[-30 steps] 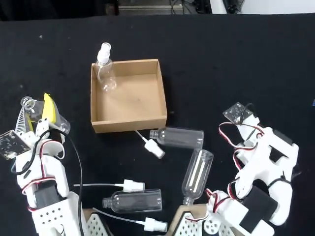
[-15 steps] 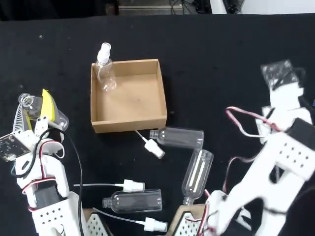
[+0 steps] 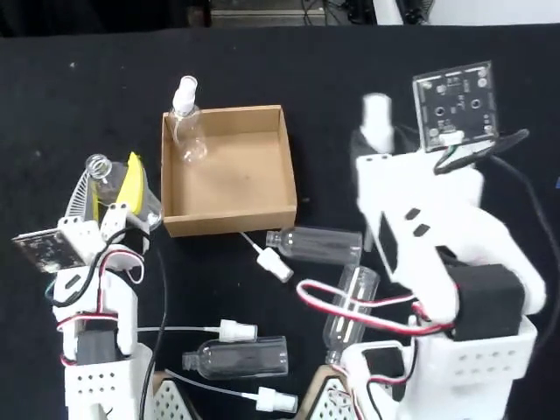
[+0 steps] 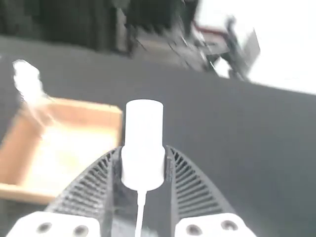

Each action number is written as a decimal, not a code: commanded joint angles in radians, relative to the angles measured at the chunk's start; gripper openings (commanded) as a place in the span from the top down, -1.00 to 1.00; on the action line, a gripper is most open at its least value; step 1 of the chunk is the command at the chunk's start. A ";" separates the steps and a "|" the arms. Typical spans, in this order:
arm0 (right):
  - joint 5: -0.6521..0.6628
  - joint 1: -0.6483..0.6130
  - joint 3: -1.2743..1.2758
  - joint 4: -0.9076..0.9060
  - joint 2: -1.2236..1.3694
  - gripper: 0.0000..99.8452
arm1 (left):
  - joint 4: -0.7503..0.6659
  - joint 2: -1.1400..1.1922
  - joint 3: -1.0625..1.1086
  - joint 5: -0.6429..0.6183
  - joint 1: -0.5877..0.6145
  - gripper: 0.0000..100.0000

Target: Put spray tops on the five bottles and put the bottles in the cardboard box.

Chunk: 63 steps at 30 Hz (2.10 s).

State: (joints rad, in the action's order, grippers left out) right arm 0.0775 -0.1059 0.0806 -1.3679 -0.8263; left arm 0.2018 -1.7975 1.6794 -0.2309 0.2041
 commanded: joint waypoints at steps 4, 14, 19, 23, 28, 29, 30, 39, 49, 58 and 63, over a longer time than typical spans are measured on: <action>-0.101 -0.150 -0.065 0.209 -0.021 0.98 | -0.107 -0.026 0.019 0.005 -0.015 0.94; -0.109 -0.264 -0.061 0.474 -0.021 0.98 | -0.181 -0.026 0.019 0.064 -0.111 0.94; -0.109 -0.287 -0.039 0.442 -0.022 0.98 | -0.230 -0.026 0.019 0.368 -0.231 0.94; -0.107 -0.290 -0.008 0.439 -0.022 0.98 | -0.229 -0.026 0.019 0.517 -0.262 0.94; -0.107 -0.292 -0.005 0.460 -0.022 0.98 | -0.227 -0.026 0.019 0.520 -0.367 0.94; -0.107 -0.292 -0.005 0.462 -0.022 0.98 | -0.227 -0.026 0.019 0.520 -0.398 0.94; -0.107 -0.292 -0.005 0.462 -0.022 0.98 | -0.227 -0.026 0.019 0.520 -0.429 0.94; -0.109 -0.293 -0.005 0.456 -0.025 0.98 | -0.227 -0.026 0.019 0.520 -0.599 0.94; -0.109 -0.477 0.116 0.534 -0.214 0.98 | -0.227 -0.026 0.019 0.520 -0.595 0.94; -0.103 -0.539 0.369 0.844 -0.259 0.98 | -0.227 -0.026 0.019 0.520 -0.595 0.94; -0.103 -0.542 0.375 0.842 -0.294 0.98 | -0.227 -0.026 0.019 0.520 -0.595 0.94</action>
State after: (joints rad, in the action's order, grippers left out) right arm -0.0269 -0.6322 0.4565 -0.5593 -1.0886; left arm -0.0008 -1.8036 1.6794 0.2831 -0.3821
